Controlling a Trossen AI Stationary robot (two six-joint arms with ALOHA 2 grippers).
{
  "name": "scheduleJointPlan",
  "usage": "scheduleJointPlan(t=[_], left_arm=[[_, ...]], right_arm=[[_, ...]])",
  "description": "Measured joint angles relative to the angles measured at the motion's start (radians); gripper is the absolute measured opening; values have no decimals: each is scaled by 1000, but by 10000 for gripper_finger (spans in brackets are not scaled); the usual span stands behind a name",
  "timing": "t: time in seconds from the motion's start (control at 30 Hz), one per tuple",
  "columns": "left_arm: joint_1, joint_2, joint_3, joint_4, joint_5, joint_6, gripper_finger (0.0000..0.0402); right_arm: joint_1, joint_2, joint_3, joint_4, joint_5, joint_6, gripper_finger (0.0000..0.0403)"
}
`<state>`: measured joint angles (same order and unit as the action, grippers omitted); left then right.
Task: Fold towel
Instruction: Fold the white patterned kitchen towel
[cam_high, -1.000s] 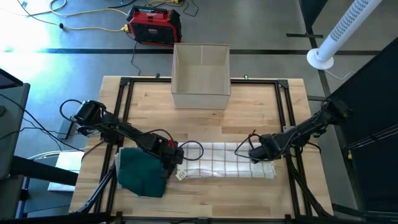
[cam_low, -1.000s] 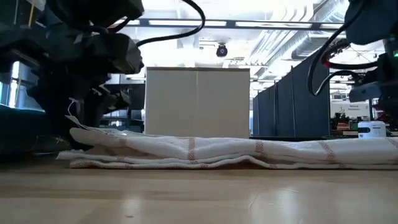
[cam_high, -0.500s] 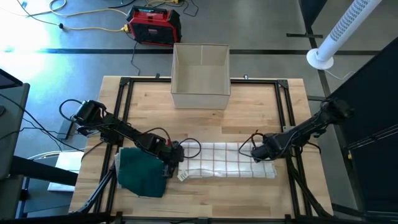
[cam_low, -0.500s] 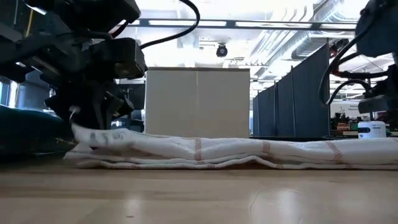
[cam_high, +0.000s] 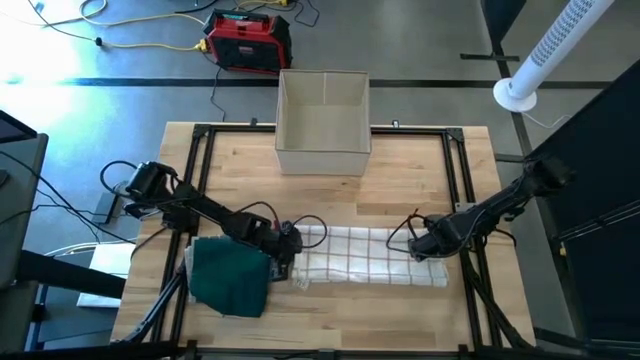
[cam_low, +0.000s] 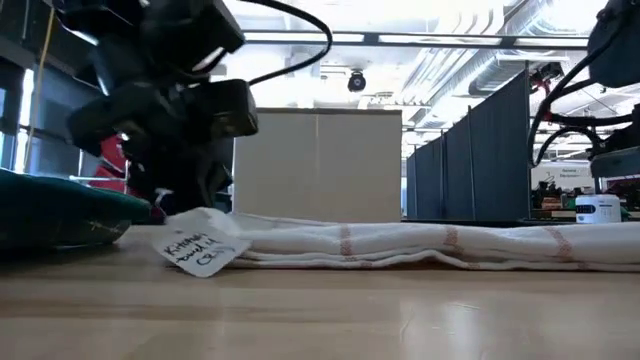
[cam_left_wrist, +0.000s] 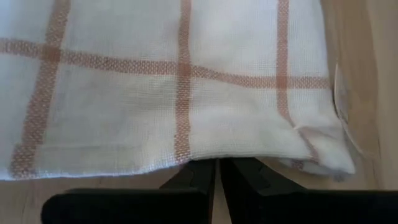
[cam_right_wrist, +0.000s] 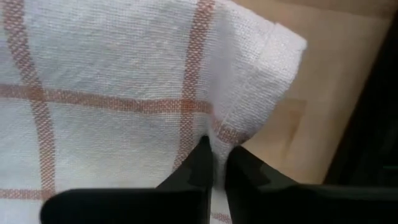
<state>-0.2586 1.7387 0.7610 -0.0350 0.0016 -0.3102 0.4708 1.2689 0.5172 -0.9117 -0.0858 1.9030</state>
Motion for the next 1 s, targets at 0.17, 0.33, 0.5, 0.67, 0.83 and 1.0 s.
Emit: scheduleJointPlan(t=[0.17,0.33,0.5,0.67,0.83,1.0], left_arm=[[33,16,-4,114,-5,-20,14],[70,20,-4,117,-16,-26,14],[106,32,-3,122,-20,-28,14],[132,59,-2,167,-25,-29,14],[148,74,-2,198,-28,-28,14],[149,75,-4,229,-38,-28,14]], right_arm=[[0,-118,47,0,113,5,10],[-14,-159,178,-14,226,-63,10],[-43,-145,326,-18,309,-163,10],[-127,-34,465,41,350,-346,10],[-265,114,502,272,293,-570,10],[-365,259,503,616,189,-707,10]])
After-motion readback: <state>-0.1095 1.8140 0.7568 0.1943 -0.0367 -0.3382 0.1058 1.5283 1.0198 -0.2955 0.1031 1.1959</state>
